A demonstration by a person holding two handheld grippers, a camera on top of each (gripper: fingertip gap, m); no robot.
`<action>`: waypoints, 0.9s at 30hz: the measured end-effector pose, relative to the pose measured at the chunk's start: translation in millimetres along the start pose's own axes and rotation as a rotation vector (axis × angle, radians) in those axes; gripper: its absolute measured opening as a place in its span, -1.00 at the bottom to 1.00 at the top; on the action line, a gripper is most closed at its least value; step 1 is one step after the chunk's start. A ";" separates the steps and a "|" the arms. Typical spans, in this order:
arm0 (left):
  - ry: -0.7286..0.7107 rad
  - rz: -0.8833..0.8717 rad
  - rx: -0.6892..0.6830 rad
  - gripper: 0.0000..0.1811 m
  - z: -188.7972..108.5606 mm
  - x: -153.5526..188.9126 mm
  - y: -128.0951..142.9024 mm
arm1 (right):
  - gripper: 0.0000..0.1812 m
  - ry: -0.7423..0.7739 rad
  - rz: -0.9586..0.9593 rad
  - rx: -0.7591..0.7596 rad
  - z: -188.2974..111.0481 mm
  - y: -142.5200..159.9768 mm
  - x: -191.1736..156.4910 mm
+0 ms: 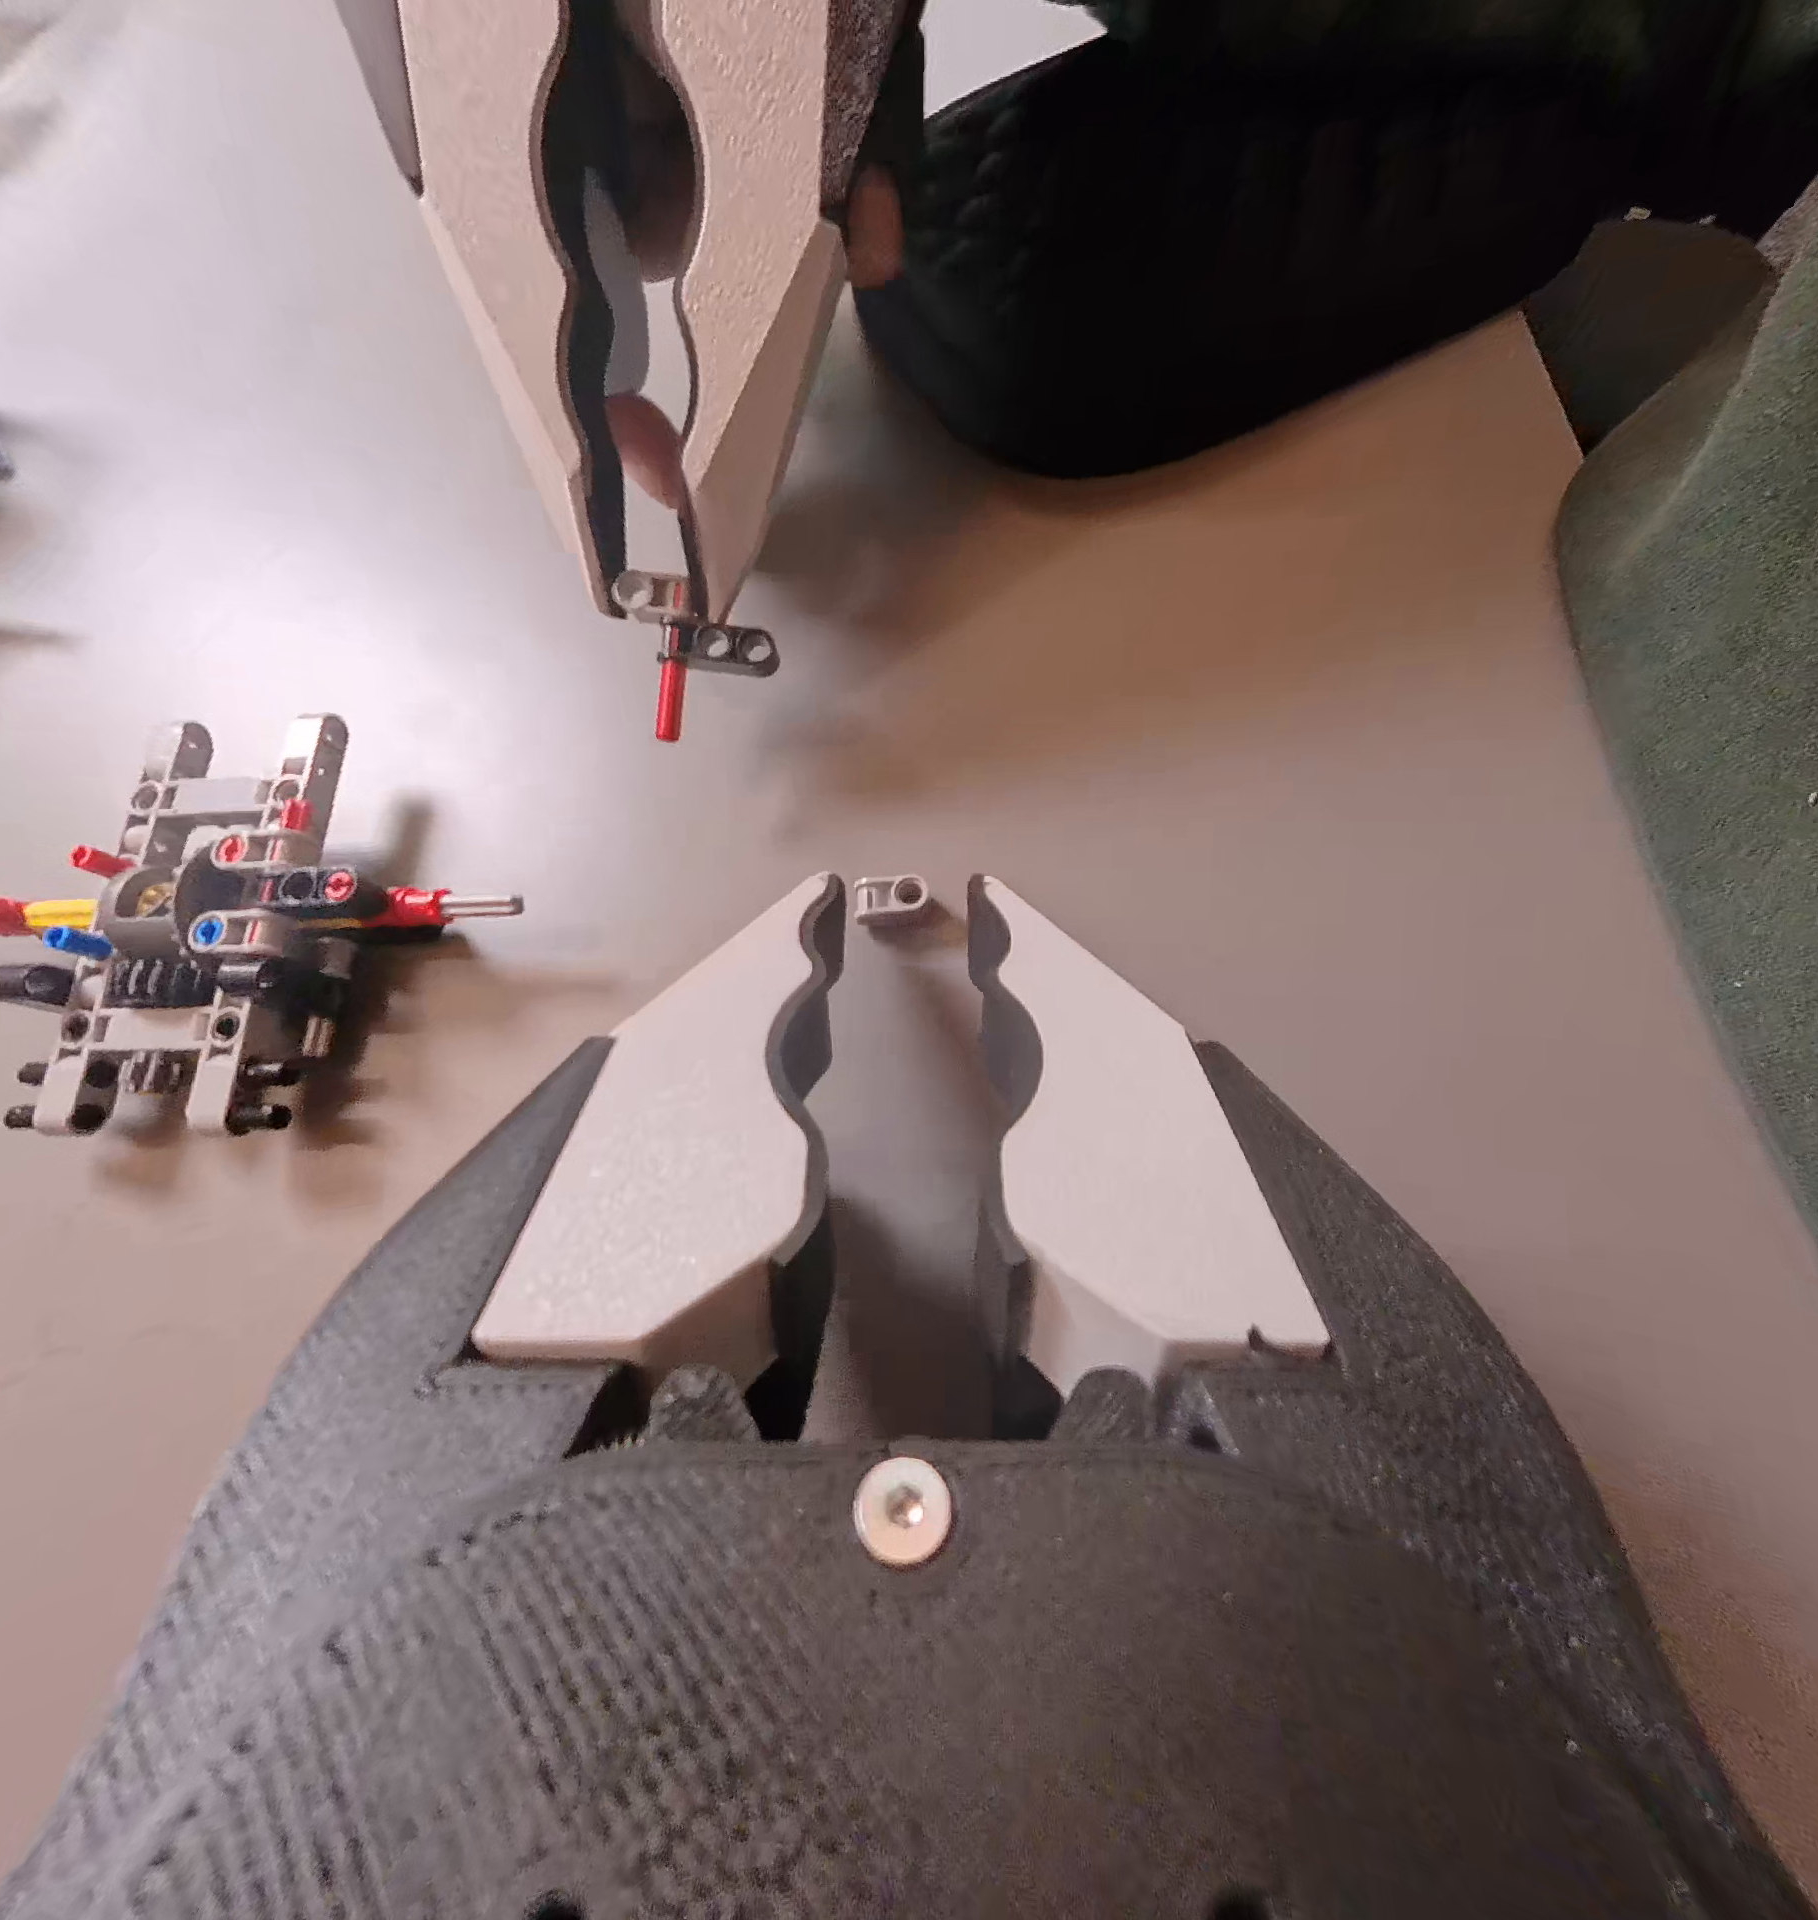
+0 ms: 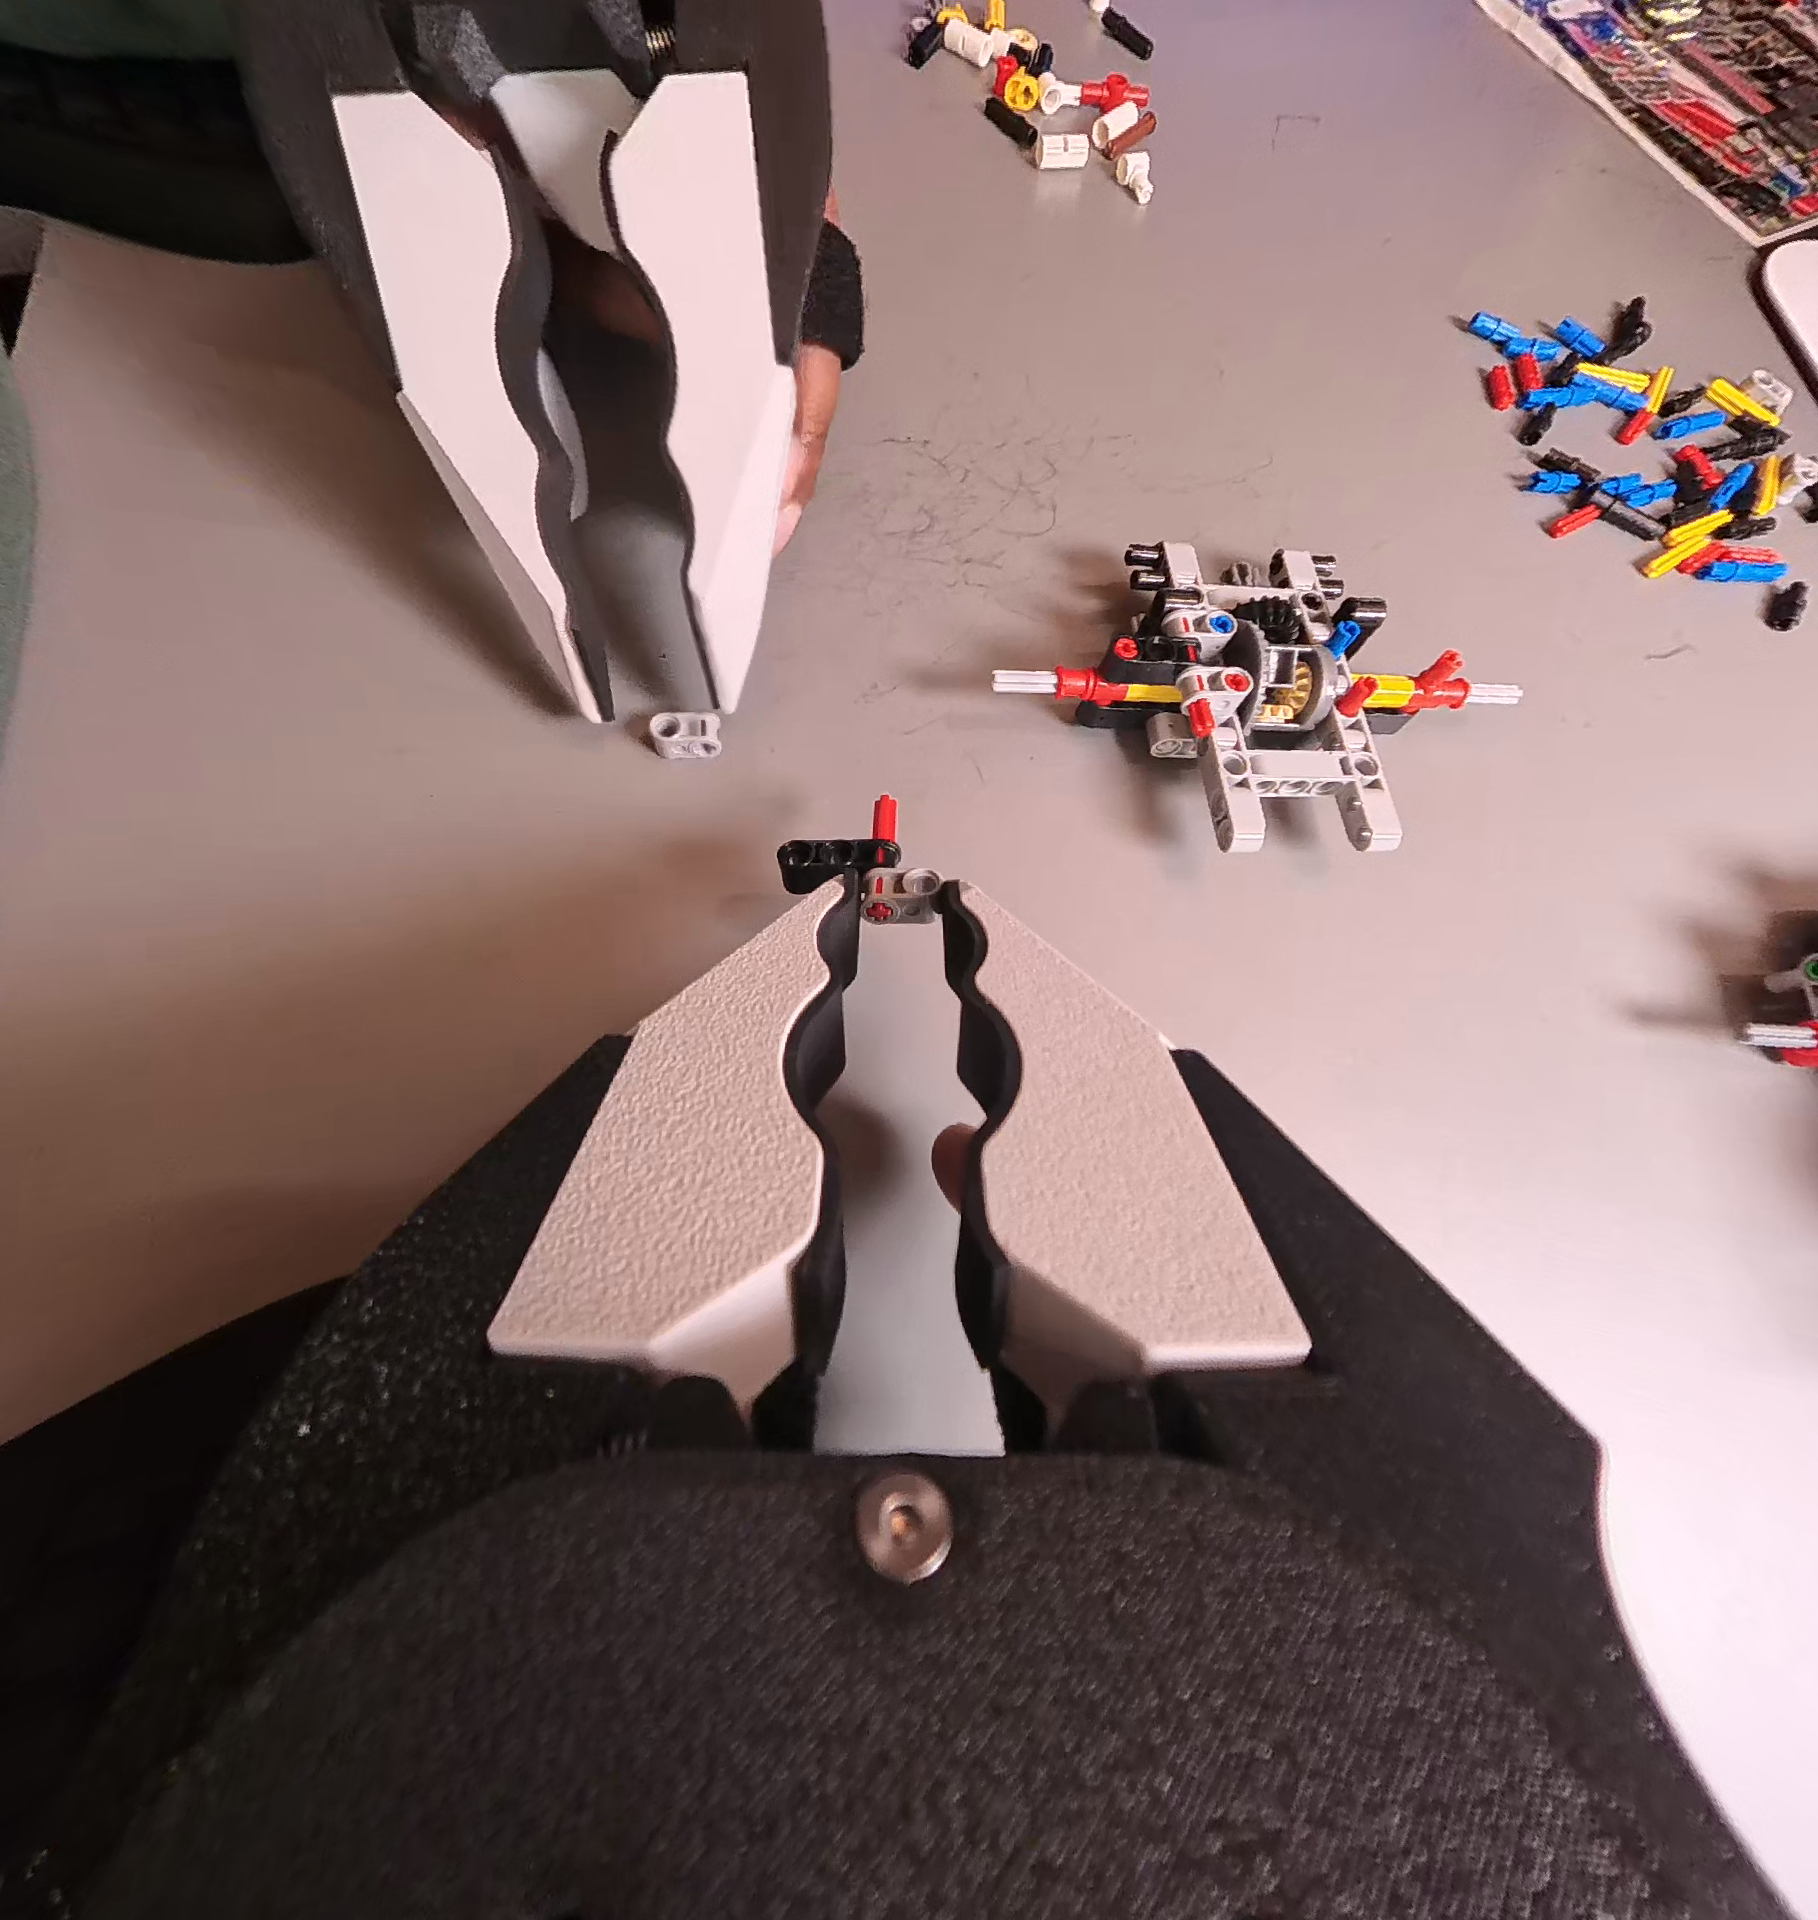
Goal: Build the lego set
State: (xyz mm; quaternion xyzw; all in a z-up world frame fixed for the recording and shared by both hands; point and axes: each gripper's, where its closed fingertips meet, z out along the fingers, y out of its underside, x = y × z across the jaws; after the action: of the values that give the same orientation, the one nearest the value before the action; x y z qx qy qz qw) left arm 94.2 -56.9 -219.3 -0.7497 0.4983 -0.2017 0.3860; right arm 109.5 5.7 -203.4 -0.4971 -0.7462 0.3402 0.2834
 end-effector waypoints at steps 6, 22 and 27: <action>-0.028 0.016 -0.043 -0.91 5.9 -3.6 5.9 | -0.84 0.000 -0.001 0.000 -0.5 0.0 -0.4; -0.142 -0.311 -0.071 -0.83 -18.6 -50.1 29.8 | -0.84 -0.069 -0.017 -0.010 9.2 -1.4 -15.9; -0.209 -0.303 -0.087 -0.78 -31.6 -62.5 36.6 | -0.84 -0.070 -0.016 -0.011 9.5 -1.0 -16.1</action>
State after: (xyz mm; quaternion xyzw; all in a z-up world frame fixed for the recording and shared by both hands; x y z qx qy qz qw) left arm 24.5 -20.0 -223.1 -0.8489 0.3453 -0.1568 0.3682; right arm 107.3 -11.7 -209.7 -0.4803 -0.7616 0.3509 0.2572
